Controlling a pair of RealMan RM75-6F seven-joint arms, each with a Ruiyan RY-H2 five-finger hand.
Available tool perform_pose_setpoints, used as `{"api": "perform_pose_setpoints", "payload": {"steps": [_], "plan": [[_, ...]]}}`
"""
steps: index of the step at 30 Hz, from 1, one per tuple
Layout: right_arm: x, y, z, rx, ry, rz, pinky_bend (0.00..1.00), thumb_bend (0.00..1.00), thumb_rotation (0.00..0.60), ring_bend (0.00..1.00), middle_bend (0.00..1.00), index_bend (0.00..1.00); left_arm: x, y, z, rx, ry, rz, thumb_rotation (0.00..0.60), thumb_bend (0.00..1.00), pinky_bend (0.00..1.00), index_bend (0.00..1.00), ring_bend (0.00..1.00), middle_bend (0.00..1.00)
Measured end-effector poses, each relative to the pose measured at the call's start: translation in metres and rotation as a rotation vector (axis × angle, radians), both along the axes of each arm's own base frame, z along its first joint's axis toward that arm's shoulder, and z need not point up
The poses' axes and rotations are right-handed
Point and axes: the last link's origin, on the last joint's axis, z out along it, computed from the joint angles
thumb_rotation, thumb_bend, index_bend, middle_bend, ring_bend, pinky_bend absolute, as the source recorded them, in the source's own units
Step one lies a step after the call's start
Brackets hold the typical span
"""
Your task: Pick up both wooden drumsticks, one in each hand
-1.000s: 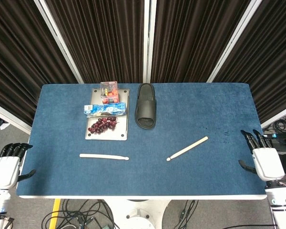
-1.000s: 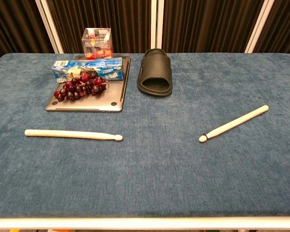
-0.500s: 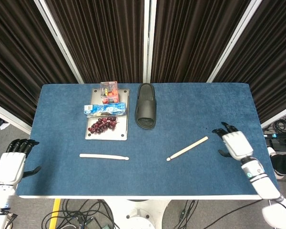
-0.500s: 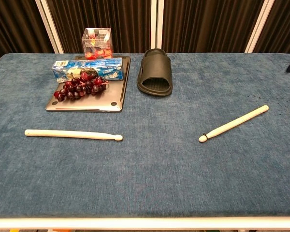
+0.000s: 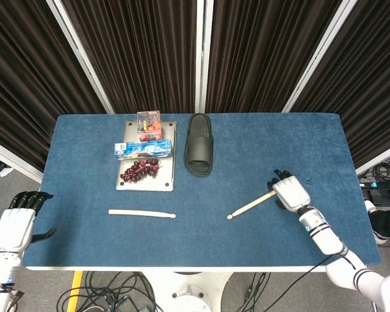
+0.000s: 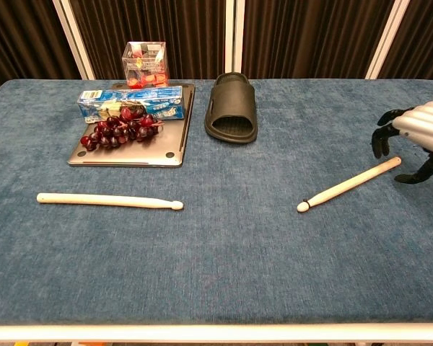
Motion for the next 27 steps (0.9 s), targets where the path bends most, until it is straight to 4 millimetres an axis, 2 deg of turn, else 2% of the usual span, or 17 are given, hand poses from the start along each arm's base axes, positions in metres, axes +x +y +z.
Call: {"api": "perform_pose_setpoints", "payload": {"steps": [5, 15, 27], "plan": [[0.002, -0.006, -0.010, 0.007, -0.001, 0.013, 0.26, 0.17, 0.600, 0.16, 0.43, 0.45, 0.000, 0.000, -0.001, -0.001, -0.007, 0.001, 0.600, 0.05, 0.15, 0.24, 0.15, 0.21], [-0.001, -0.009, -0.013, 0.021, 0.015, 0.011, 0.27, 0.29, 0.600, 0.18, 0.45, 0.45, -0.003, -0.001, -0.001, -0.003, -0.015, 0.016, 0.600, 0.05, 0.15, 0.24, 0.15, 0.21], [-0.004, -0.008, -0.015, 0.023, 0.021, 0.004, 0.27, 0.30, 0.600, 0.20, 0.48, 0.48, -0.004, -0.001, -0.002, -0.010, -0.025, 0.020, 0.600, 0.04, 0.15, 0.24, 0.15, 0.21]]}}
